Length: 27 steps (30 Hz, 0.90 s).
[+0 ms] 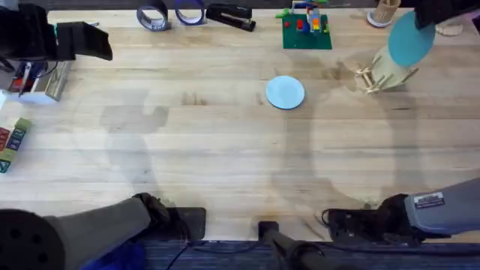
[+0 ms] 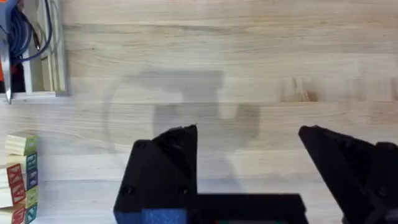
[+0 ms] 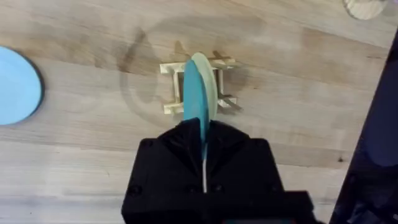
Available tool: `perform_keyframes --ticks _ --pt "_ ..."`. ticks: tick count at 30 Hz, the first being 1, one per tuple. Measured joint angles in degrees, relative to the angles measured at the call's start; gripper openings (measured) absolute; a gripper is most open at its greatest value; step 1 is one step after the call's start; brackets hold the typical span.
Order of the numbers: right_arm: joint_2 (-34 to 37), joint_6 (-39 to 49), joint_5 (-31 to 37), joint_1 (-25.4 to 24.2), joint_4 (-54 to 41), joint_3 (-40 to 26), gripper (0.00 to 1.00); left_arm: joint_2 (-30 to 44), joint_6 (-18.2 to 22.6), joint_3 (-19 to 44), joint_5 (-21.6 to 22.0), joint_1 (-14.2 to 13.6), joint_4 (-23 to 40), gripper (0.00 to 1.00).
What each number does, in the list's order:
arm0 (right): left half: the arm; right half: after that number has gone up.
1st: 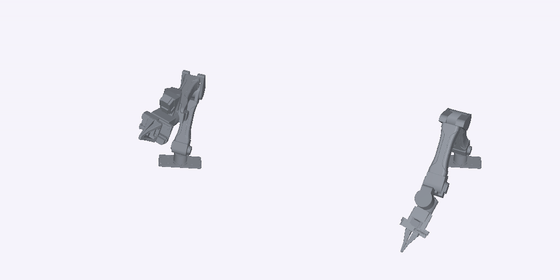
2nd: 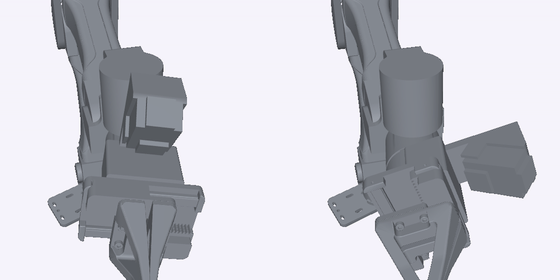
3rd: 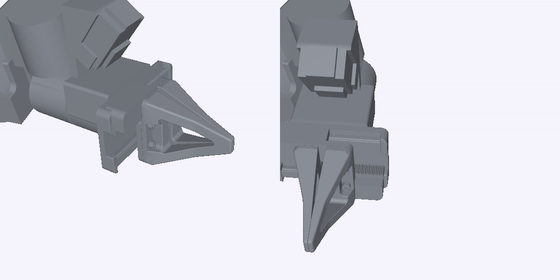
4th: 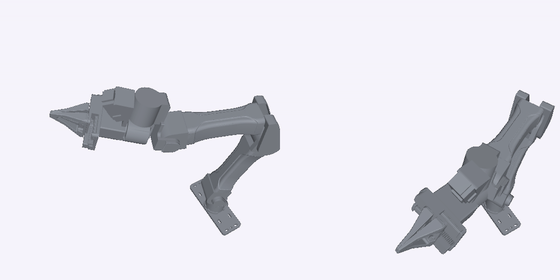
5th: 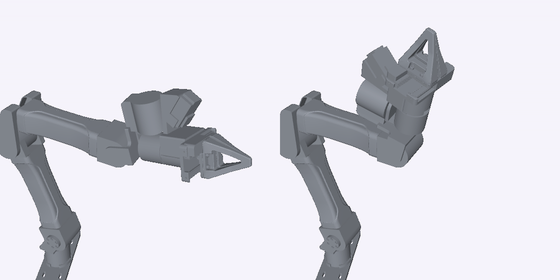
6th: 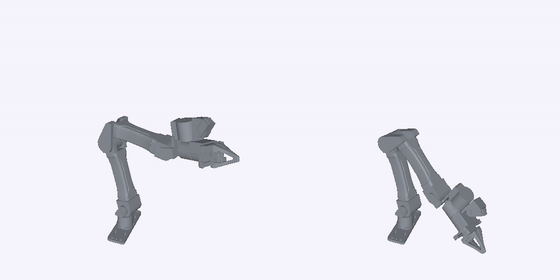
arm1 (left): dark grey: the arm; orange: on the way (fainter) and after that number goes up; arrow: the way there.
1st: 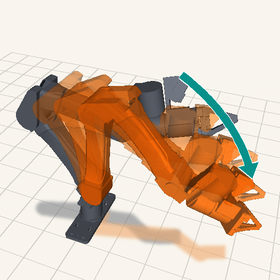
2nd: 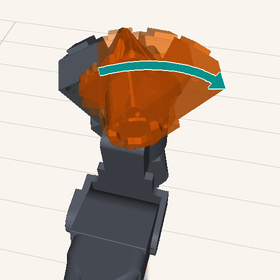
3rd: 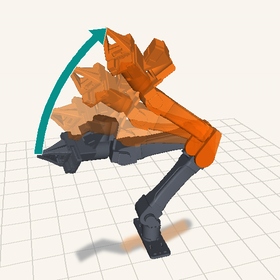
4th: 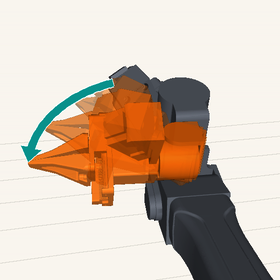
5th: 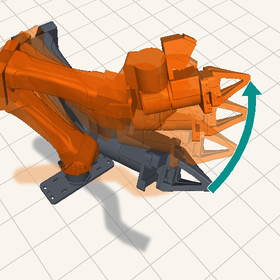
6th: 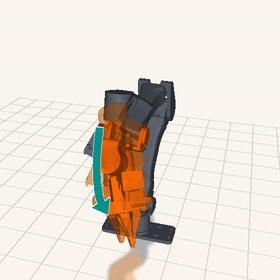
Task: Pick up the plates from the table one by one and place each into a slot on the dish rack.
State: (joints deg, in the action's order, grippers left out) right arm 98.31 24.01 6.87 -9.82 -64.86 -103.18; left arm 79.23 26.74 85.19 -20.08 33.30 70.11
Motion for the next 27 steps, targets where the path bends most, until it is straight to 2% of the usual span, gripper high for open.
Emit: perform_keyframes --ticks 27 --pt "9.88 0.02 0.02 0.0 -0.08 0.0 0.031 0.01 0.0 0.0 0.0 0.0 0.0 0.994"
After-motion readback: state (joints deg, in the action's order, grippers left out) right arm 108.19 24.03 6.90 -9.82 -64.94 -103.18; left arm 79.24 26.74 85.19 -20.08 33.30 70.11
